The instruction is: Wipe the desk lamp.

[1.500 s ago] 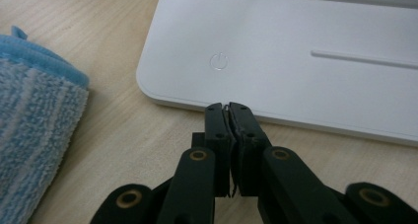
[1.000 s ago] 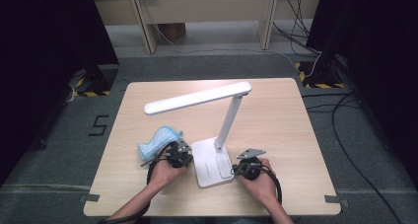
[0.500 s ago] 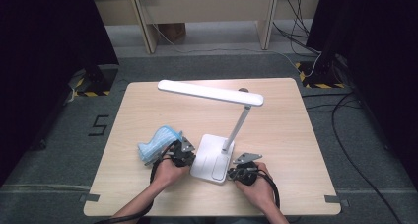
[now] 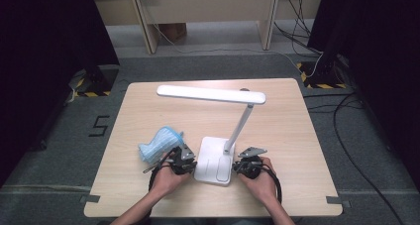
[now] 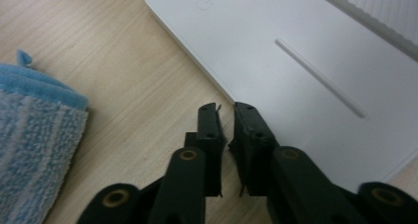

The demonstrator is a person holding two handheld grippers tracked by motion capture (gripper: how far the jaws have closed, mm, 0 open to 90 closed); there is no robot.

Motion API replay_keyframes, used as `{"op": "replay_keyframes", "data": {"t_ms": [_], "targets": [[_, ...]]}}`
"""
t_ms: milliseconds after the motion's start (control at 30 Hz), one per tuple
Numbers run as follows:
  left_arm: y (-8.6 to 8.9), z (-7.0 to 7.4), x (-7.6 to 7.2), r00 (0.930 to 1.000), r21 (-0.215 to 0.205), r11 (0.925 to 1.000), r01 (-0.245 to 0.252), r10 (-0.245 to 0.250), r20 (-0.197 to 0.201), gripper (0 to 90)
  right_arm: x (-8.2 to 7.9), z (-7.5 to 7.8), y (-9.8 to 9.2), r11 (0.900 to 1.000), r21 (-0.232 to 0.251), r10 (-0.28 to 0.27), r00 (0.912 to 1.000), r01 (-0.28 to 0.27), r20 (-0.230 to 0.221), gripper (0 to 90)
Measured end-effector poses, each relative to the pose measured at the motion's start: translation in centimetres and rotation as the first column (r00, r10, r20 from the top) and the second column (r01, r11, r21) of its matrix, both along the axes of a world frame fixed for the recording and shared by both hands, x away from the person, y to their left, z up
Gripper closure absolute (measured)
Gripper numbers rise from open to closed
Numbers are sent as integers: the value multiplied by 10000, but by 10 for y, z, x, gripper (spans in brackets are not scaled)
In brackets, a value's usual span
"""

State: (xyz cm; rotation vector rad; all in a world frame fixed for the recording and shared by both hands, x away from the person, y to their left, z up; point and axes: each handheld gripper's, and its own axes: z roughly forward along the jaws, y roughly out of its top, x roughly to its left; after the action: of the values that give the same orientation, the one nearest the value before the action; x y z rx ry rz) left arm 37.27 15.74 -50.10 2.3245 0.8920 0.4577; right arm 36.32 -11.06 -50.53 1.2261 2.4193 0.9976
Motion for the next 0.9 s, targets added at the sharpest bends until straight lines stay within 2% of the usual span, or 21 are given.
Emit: {"op": "replay_keyframes", "data": {"t_ms": [200, 267, 333, 467, 600, 667, 733, 767, 867, 900], "targets": [[17, 4, -17, 9993, -265, 9996, -84, 93, 372, 604, -1, 5, -12, 9987, 310, -420, 9974, 402, 591, 648], [26, 6, -24, 9974, -537, 9985, -115, 152, 702, 559, -3, 6, -18, 9980, 298, -581, 9958, 561, 709, 614], [34, 7, -29, 9963, -729, 9970, -256, 314, 796, 516, -4, 5, -23, 9970, 328, -729, 9940, 704, 810, 584], [56, 6, -40, 9926, -1218, 9921, -301, 440, 1129, 429, -11, 5, -37, 9917, 744, -1123, 9877, 1045, 1089, 521], [75, 6, -51, 9905, -1331, 9905, -341, 513, 1275, 384, -18, 7, -50, 9907, 992, -1068, 9841, 932, 1418, 490], [82, 7, -57, 9885, -1306, 9913, -144, 338, 1476, 370, -23, 9, -55, 9915, 1029, -948, 9838, 796, 1519, 476], [89, 6, -63, 9882, -1411, 9900, -38, 253, 1509, 360, -29, 9, -62, 9914, 1089, -906, 9816, 729, 1681, 466], [93, 3, -67, 9871, -1591, 9873, -33, 288, 1577, 358, -32, 9, -65, 9906, 1152, -931, 9807, 738, 1719, 464], [101, -5, -75, 9842, -1808, 9835, -109, 425, 1716, 356, -45, 6, -78, 9838, 1460, -1313, 9729, 1042, 1903, 457], [103, -8, -78, 9843, -1873, 9820, -220, 541, 1681, 355, -48, 4, -82, 9835, 1475, -1358, 9666, 1050, 2174, 454]]}}
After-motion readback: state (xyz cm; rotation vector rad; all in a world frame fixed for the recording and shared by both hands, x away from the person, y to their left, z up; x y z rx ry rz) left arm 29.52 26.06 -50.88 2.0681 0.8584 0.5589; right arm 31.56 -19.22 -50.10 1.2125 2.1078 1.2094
